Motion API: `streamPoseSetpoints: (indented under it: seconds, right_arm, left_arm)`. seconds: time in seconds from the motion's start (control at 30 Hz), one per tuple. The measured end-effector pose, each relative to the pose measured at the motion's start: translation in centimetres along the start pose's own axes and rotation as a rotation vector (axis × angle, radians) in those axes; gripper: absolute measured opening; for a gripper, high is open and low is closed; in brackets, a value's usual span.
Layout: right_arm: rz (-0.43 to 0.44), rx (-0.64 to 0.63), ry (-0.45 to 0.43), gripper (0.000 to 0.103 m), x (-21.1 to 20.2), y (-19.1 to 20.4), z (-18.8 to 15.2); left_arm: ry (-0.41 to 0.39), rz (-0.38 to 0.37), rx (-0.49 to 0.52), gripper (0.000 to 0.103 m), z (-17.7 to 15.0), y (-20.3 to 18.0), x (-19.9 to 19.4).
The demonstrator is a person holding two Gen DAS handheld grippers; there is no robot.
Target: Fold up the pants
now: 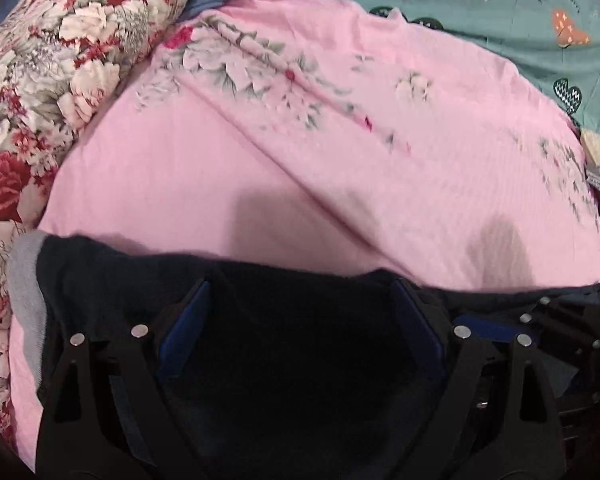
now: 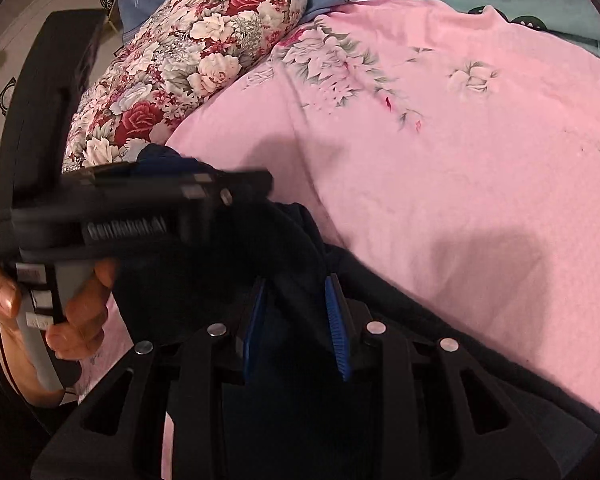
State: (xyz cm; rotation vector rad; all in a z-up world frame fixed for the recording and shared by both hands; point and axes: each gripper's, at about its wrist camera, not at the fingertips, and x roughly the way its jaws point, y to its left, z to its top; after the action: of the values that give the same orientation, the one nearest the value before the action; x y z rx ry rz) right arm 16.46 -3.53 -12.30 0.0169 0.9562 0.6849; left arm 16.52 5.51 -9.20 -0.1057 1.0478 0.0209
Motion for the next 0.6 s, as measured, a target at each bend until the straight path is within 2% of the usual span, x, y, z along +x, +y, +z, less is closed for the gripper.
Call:
streamPoseSetpoints:
  seconds: [0.2,0.33,0.5,0.6]
  right_arm:
    - [0.005,-0.010,0.005,0.033,-0.6,-0.3,-0.1]
    - [0.013,0.026,-0.030,0.034,-2.4,-1.5,0.5]
    - [-0.001,0.121,-0.063,0.034,-2.0,-2.7,2.6]
    - [0.004,0.119,-0.053,0.034,-0.7,-2.1,4.1]
  left_arm:
    - [0.004,-0.033,-0.009,0.092,-1.8,1.3,-0.3]
    - [-0.008,-0.035,-0.003,0.092,-2.1,1.3,-0.2]
    - [-0.016,-0.030,0.004,0.093,-2.2,1.2,-0.2]
    - [-0.015,-0.038,0.016,0.093,-2.2,1.4,-0.2]
